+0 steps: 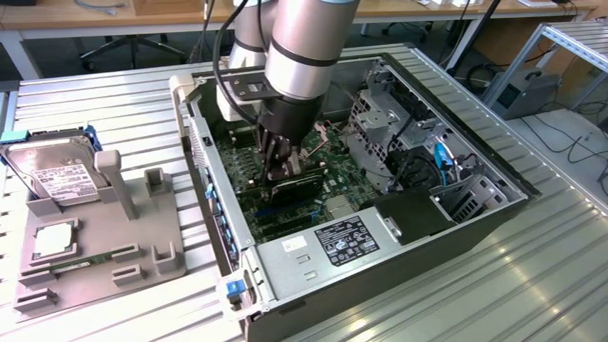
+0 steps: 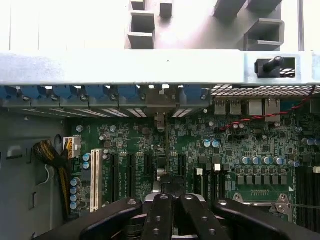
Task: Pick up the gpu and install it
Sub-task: 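Press down on the gpu until it lock into place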
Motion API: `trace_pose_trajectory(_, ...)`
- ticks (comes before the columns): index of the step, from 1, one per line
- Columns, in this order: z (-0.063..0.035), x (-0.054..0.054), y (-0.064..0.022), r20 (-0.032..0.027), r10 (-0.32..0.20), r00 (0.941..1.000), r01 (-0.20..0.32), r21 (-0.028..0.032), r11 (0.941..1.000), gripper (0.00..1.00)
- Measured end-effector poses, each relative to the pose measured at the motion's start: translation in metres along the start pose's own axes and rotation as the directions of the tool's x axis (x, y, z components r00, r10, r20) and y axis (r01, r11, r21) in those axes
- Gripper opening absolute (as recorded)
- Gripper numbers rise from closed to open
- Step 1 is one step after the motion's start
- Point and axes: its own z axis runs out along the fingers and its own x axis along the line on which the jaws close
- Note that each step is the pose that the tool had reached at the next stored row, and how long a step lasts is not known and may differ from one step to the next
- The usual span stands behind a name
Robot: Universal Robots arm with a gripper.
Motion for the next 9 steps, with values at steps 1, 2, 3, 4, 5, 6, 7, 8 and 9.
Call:
trace_pose_trajectory(1,0.0005,0.0002,0.0001,-0.0001,0.0,1.0,0.0,-0.0001,1.0,0.11)
trace_pose_trajectory(2,0.0014,0.0004,0.0003,-0.0003,0.0,1.0,0.0,-0.0002,1.0,0.11)
trace_pose_trajectory(3,0.0021,0.0005,0.0004,-0.0004,0.0,1.0,0.0,-0.0002,1.0,0.11)
trace_pose_trajectory(4,0.0026,0.0006,0.0005,-0.0003,0.0,1.0,0.0,-0.0002,1.0,0.11)
trace_pose_trajectory(5,0.0032,0.0007,0.0007,-0.0002,0.0,1.0,0.0,-0.0001,1.0,0.11)
trace_pose_trajectory(6,0.0036,0.0007,0.0008,-0.0003,0.0,1.0,0.0,-0.0002,1.0,0.11)
trace_pose_trajectory(7,0.0041,0.0008,0.0009,-0.0004,0.0,1.0,0.0,-0.0002,1.0,0.11)
trace_pose_trajectory(8,0.0045,0.0008,0.001,-0.0004,0.0,1.0,0.0,-0.0002,1.0,0.11)
trace_pose_trajectory(9,0.0049,0.0009,0.0011,-0.0005,0.0,1.0,0.0,-0.0003,1.0,0.11)
